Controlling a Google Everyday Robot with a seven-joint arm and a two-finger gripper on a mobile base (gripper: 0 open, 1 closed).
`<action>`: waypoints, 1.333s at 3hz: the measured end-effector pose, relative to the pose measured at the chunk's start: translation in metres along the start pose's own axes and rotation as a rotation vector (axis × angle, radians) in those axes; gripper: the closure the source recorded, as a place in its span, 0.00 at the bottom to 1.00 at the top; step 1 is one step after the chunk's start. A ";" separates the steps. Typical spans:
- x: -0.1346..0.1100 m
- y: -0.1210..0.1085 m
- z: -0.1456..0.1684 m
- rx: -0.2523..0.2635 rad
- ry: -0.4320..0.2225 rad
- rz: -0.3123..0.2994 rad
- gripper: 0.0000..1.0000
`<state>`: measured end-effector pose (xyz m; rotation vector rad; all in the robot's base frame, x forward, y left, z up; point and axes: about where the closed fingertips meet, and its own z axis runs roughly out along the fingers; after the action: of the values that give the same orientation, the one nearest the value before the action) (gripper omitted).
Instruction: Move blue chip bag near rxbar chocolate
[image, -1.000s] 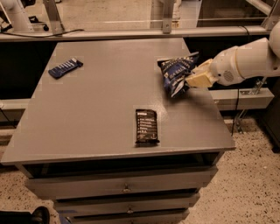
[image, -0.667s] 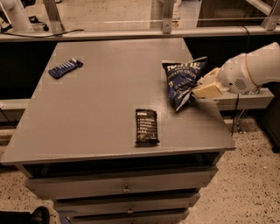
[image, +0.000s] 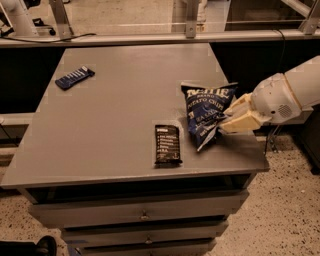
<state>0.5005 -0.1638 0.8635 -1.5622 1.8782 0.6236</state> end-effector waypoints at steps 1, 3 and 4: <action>-0.015 0.024 0.000 -0.072 -0.014 -0.046 1.00; -0.016 0.046 0.007 -0.152 0.014 -0.085 0.82; -0.014 0.049 0.009 -0.167 0.030 -0.102 0.58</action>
Offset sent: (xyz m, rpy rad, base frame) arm -0.0535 0.0270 0.0081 0.0015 0.0670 0.1978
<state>0.4555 -0.1388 0.8659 -1.7702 1.7937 0.7306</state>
